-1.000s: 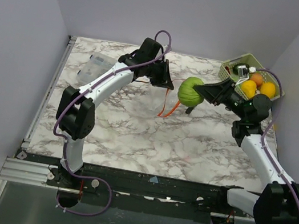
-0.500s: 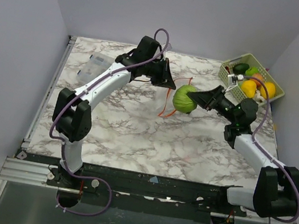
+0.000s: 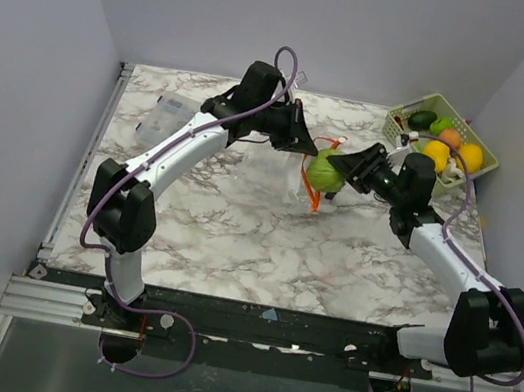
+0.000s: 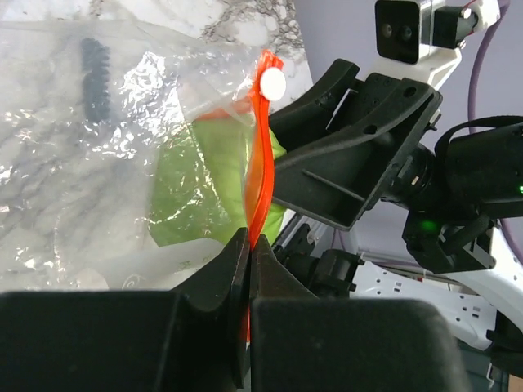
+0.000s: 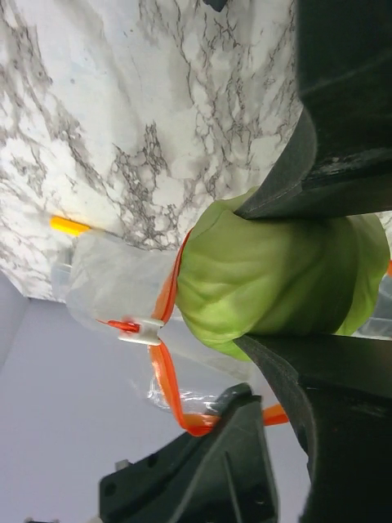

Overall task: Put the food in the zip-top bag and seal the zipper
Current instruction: Place the fake vegetable in the zipper food storage bag.

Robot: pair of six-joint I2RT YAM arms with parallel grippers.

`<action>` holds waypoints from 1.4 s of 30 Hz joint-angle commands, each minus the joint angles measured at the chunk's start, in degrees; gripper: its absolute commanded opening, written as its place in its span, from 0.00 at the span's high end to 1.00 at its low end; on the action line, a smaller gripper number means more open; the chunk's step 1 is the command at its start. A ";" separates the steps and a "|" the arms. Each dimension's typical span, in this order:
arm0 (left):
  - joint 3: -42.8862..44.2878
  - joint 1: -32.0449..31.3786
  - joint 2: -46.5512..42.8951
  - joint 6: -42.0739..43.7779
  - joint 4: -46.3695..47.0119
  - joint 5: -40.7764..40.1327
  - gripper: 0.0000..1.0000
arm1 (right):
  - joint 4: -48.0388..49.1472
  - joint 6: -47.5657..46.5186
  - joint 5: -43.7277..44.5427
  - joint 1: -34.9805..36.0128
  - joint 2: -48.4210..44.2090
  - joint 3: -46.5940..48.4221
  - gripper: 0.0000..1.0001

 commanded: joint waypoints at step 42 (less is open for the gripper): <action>4.23 -2.50 1.57 2.18 -1.58 0.07 1.00 | 5.65 2.99 10.53 13.74 -1.23 -1.51 0.99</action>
